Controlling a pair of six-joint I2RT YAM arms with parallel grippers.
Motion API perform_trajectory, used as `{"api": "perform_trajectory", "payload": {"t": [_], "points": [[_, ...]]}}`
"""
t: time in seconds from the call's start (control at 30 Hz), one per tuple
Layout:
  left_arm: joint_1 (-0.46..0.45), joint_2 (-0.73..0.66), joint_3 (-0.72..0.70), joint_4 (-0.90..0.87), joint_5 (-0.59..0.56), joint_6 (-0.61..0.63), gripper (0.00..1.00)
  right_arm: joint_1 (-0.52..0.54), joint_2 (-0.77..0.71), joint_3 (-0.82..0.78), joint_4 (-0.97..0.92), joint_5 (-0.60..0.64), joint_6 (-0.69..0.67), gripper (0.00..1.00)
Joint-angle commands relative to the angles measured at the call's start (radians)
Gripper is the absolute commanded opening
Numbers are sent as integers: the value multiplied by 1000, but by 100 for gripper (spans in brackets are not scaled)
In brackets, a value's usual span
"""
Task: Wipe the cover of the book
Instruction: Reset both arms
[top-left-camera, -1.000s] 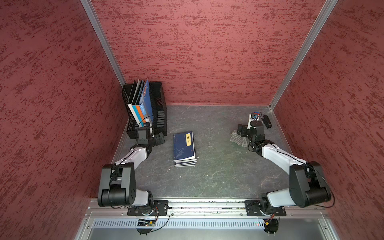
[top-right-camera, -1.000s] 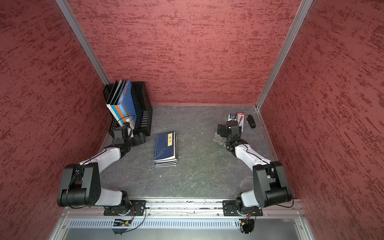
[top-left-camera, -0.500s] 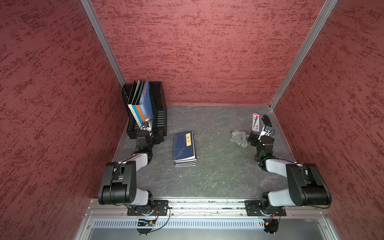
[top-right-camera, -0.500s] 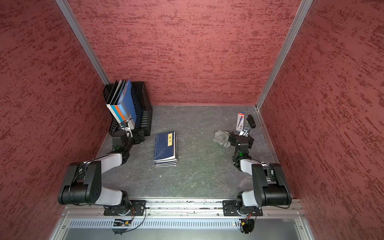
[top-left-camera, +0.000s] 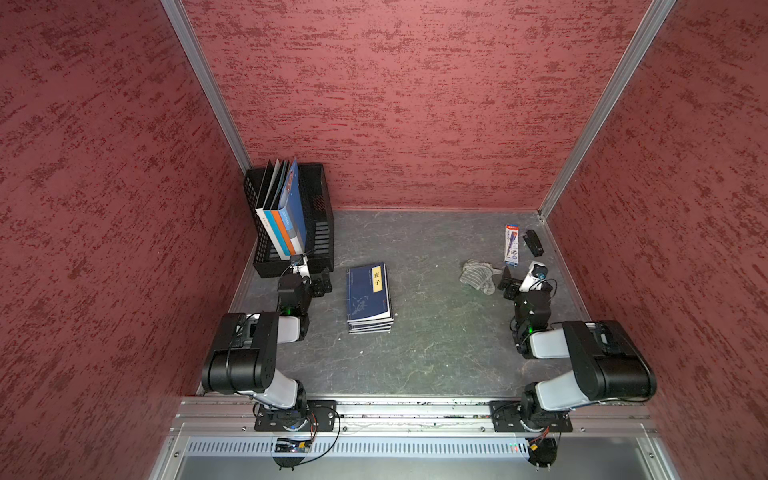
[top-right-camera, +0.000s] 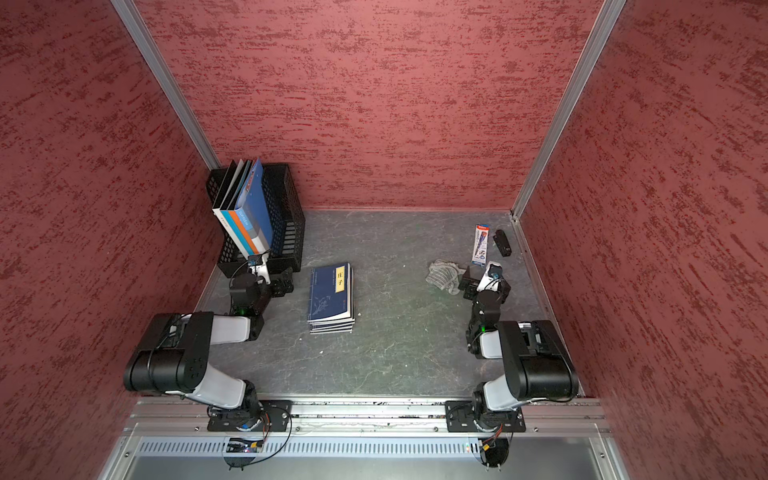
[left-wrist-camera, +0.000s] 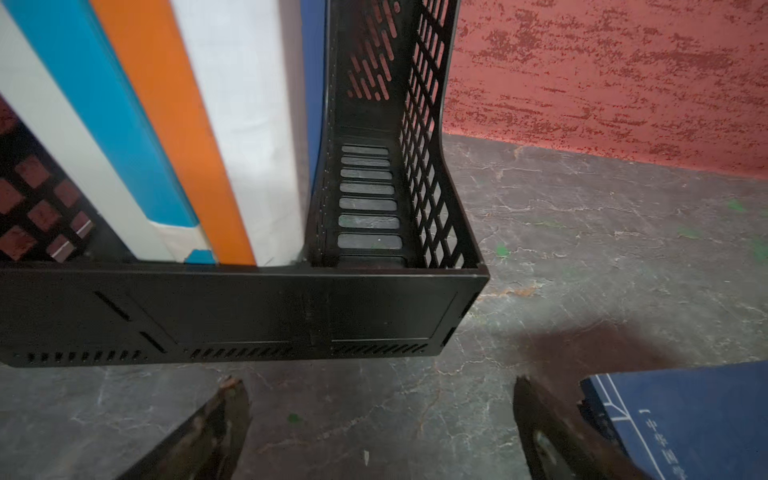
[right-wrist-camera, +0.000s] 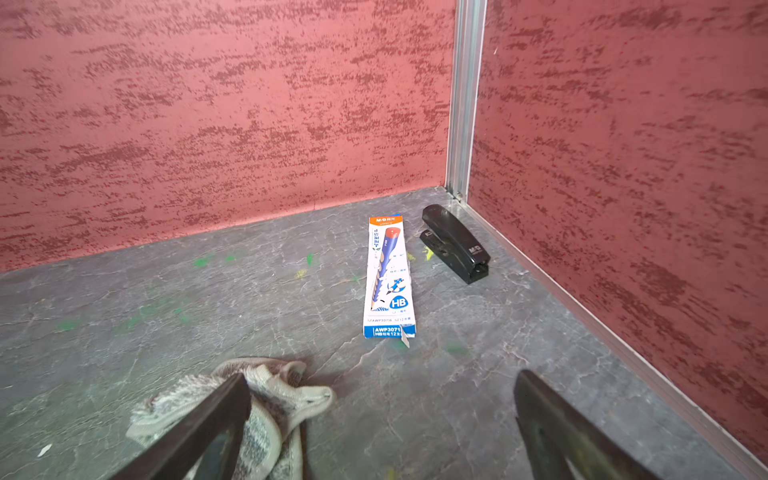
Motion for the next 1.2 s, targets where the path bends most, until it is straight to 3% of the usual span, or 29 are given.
{"api": "perform_trajectory", "payload": {"t": [0.0,0.03,1.17], "points": [[-5,-1,2,74,-3,21,100,-5,46,-6,172,-35,-29,99],[-4,-2,2,67,-2,23,100,-5,26,12,101,-33,-16,98],[-5,-2,4,68,-3,22,100,-7,35,6,128,-8,-10,99]]}}
